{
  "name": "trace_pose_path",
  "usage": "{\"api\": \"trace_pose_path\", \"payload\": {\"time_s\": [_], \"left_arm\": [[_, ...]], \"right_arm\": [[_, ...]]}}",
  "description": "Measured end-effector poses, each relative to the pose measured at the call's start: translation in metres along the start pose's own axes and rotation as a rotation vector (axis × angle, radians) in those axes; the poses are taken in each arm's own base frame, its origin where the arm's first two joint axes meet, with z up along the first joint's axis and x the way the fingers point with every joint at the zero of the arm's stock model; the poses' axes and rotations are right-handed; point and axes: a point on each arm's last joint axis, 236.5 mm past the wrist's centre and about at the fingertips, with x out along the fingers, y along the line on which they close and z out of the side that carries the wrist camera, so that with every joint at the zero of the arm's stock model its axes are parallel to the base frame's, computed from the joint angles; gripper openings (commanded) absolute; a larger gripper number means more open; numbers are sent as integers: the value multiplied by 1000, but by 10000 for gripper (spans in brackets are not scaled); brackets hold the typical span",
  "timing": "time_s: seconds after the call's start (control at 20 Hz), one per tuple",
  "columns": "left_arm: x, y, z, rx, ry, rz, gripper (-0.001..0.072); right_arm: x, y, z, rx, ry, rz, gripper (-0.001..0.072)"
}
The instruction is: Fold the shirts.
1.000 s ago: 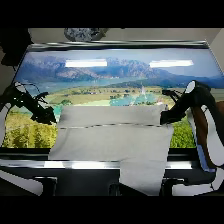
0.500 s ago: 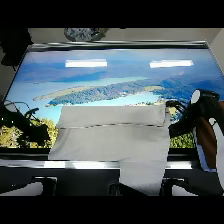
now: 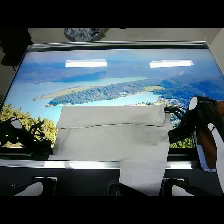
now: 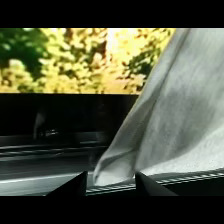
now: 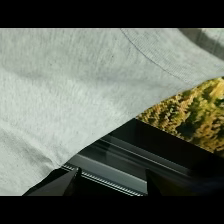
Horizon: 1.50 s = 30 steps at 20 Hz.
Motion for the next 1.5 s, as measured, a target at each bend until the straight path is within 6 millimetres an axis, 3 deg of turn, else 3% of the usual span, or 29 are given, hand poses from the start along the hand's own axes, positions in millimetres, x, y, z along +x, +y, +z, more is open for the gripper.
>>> {"api": "trace_pose_path", "payload": {"time_s": [0.4, 0.55, 0.85, 1.1, 1.3, 1.5], "left_arm": [[17, -8, -10, -1, 14, -46, 359], [27, -10, -18, -11, 40, -57, 31], [32, -11, -25, -26, 60, -65, 32], [29, -10, -23, -22, 47, -55, 33], [26, -8, -19, -21, 30, -45, 33], [25, -8, -18, -20, 25, -44, 33]], "right_arm": [[-6, 2, -4, -1, -13, -12, 502], [-7, 3, -6, -1, -6, -8, 513], [0, 4, -19, 1, 19, 10, 513], [5, 8, -42, 171, -63, 239, 512], [30, 45, -70, 266, -85, 403, 512], [58, 78, -81, 302, -103, 481, 511]]}}
